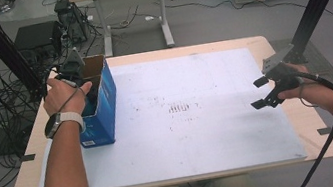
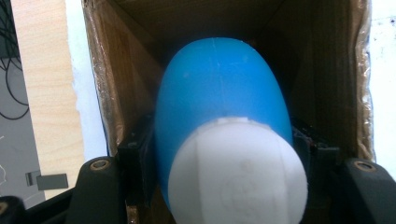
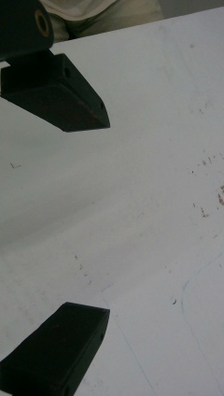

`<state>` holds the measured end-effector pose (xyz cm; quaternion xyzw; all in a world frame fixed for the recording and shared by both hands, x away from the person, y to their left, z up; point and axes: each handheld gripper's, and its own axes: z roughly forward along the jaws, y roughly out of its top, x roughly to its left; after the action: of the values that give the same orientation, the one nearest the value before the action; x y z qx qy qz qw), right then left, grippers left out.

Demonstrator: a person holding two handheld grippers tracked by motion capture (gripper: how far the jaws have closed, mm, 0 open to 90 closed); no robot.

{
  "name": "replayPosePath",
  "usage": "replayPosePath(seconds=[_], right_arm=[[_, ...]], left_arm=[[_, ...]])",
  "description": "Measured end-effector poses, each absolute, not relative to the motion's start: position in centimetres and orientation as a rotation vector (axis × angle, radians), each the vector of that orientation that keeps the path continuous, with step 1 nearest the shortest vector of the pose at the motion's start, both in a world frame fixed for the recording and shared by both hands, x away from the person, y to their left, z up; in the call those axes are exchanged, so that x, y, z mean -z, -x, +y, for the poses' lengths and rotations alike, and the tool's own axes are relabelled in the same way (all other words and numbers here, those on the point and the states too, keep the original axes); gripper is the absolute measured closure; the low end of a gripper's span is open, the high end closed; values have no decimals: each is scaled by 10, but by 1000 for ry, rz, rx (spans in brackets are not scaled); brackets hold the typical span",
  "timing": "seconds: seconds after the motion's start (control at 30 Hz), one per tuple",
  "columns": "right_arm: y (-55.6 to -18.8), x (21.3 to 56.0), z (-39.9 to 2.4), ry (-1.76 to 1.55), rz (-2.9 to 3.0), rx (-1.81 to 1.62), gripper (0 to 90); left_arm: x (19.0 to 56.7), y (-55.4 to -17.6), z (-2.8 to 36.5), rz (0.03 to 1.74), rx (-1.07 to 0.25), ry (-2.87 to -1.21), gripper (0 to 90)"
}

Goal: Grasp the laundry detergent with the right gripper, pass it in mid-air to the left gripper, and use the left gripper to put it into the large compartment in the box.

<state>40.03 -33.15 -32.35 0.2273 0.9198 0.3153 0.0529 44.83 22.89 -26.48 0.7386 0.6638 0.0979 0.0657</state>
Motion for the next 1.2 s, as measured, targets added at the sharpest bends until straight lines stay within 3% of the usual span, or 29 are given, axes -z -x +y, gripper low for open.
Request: replayPosePath(seconds=[1.2], right_arm=[[-401,324,-331,-690,2794,-960,83]], left_arm=[[264,-449,230,2001,-291,-2235,370]])
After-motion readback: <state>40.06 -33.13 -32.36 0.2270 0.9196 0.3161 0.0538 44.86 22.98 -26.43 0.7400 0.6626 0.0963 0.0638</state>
